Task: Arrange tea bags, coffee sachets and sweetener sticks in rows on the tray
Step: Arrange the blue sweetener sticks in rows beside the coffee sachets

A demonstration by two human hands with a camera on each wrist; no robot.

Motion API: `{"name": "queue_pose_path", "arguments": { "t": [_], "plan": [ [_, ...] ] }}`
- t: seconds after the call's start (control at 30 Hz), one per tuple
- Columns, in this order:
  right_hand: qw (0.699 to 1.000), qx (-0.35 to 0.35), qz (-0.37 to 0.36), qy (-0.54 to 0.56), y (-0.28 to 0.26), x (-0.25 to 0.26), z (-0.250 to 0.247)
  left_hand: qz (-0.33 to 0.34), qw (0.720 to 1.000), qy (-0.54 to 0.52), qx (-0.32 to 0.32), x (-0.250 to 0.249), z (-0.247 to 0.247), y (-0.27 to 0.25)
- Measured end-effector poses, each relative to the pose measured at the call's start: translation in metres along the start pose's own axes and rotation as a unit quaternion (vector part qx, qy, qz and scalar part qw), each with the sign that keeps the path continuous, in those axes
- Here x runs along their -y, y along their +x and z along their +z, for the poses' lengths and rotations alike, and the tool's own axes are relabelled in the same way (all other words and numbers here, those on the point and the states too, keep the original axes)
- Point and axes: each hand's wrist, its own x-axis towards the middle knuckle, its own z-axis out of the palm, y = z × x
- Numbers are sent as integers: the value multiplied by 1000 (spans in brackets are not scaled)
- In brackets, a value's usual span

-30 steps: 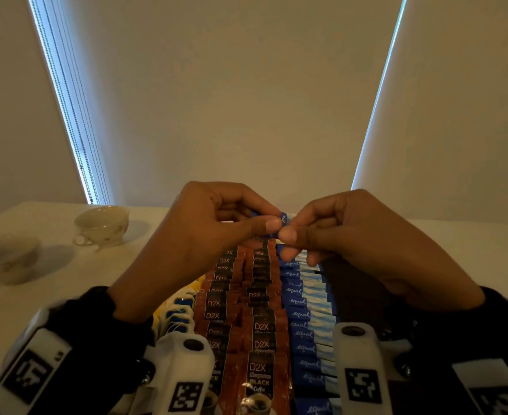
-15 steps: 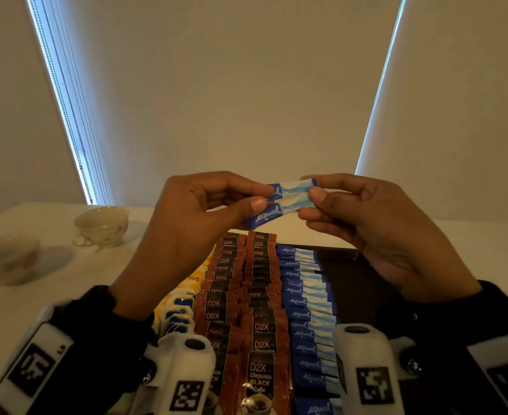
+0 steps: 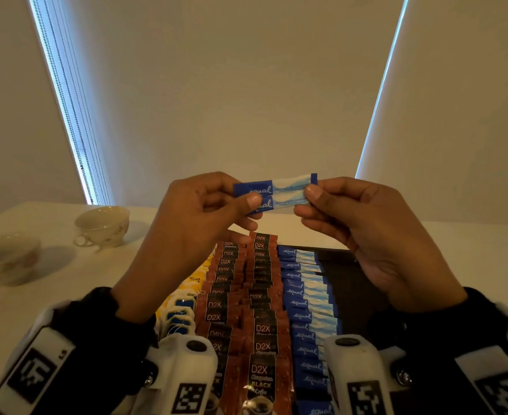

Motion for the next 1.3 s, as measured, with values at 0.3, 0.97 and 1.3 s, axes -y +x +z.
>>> {"name": "queue_pose_path", "arguments": {
  "t": [0.3, 0.97, 1.3],
  "plan": [
    [1000, 7, 8, -9, -3, 1, 3, -6, 1000, 3, -7, 5, -4, 3],
    [981, -85, -32, -170, 5, 7, -18, 37, 998, 42, -14, -4, -7, 2],
    [927, -100, 211, -292, -7, -42, -67, 52, 995, 25, -83, -13, -29, 6]
  ]
}}
